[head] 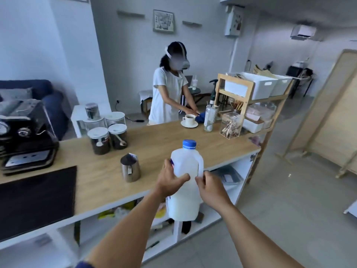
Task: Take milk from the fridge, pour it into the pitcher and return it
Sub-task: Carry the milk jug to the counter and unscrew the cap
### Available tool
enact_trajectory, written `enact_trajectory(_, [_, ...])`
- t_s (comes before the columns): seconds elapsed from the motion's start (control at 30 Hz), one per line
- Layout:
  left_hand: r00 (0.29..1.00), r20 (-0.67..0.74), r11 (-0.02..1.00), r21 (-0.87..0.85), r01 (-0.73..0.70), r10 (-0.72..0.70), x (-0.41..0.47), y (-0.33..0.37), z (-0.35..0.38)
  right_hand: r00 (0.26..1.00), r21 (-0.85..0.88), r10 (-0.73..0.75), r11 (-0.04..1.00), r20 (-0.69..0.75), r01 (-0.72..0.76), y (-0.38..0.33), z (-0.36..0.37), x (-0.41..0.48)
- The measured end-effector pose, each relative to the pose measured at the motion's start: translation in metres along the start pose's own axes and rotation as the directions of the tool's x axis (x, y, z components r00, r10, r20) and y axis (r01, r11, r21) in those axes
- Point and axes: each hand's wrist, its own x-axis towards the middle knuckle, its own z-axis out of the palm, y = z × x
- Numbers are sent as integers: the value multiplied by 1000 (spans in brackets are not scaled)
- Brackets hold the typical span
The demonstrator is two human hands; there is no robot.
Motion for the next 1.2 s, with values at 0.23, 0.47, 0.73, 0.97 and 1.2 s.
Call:
enact_trajectory(0.23, [994,-66,996,-12,90,-91,36,-41,-18,993,-5,-16,1000,113,16,-3,42,59])
enact_trajectory(0.47, [991,-104,996,9,90,-88,115,-61,-25,988,11,-43,999,146,42,0,68,146])
enact_trajectory(0.73, [971,-195,991,-28,133,-136,181,-90,-22,973,54,-132,991,188,124,16,110,232])
enact_trajectory(0.97, [971,-216,995,-3,103,-101,210,-105,-25,969,130,-165,981,182,143,26,133,263])
enact_trajectory(1.2, [965,-233,990,-107,97,-120,220,-116,-25,918,108,-156,986,365,124,22,121,297])
